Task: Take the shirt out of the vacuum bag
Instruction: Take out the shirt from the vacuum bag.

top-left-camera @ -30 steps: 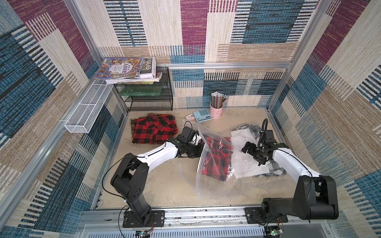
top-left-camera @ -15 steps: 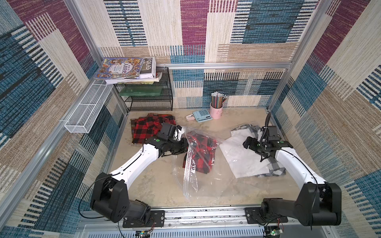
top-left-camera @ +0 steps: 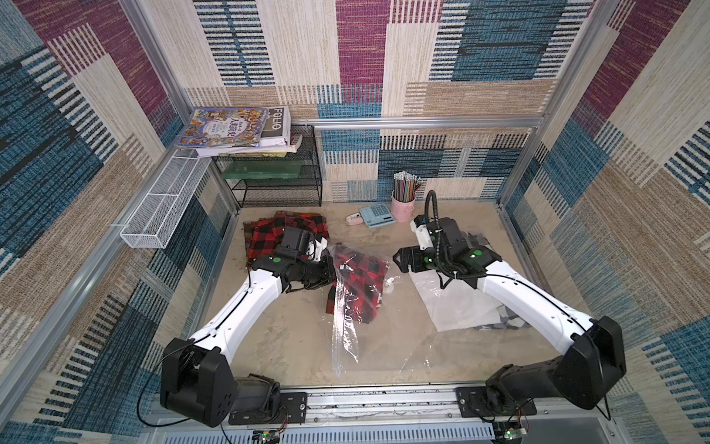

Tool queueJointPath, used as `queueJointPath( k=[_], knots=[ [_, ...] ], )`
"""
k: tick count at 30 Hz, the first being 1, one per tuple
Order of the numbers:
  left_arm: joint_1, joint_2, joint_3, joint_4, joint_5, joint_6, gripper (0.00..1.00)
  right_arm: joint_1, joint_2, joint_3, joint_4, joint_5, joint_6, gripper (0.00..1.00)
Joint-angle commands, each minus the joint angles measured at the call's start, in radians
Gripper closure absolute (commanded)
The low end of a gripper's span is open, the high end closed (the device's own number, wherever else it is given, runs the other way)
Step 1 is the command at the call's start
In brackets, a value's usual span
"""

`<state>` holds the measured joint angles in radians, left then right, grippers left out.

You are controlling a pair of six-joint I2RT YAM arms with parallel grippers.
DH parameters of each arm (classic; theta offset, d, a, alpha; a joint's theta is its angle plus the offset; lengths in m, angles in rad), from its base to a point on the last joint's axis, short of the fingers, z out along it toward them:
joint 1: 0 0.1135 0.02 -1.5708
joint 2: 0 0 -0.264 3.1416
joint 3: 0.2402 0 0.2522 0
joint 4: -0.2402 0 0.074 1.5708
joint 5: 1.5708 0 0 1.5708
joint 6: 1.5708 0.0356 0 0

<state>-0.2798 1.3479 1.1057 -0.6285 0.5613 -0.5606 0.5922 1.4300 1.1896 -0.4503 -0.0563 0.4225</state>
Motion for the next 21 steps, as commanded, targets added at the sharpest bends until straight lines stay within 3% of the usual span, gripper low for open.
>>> queueJointPath(
  k=[1, 8, 21],
  knots=[
    [0.032, -0.027, 0.001, -0.021, 0.009, 0.025, 1.00, 0.042, 0.053, 0.009, 0.025, 0.038, 0.029, 0.04],
    [0.109, -0.071, 0.012, -0.103, 0.000, 0.049, 1.00, 0.060, 0.154, 0.013, 0.035, 0.056, 0.051, 0.05],
    [0.269, -0.144, 0.001, -0.215, -0.076, 0.107, 1.00, -0.006, 0.212, -0.007, 0.017, 0.079, 0.076, 0.04]
  ],
)
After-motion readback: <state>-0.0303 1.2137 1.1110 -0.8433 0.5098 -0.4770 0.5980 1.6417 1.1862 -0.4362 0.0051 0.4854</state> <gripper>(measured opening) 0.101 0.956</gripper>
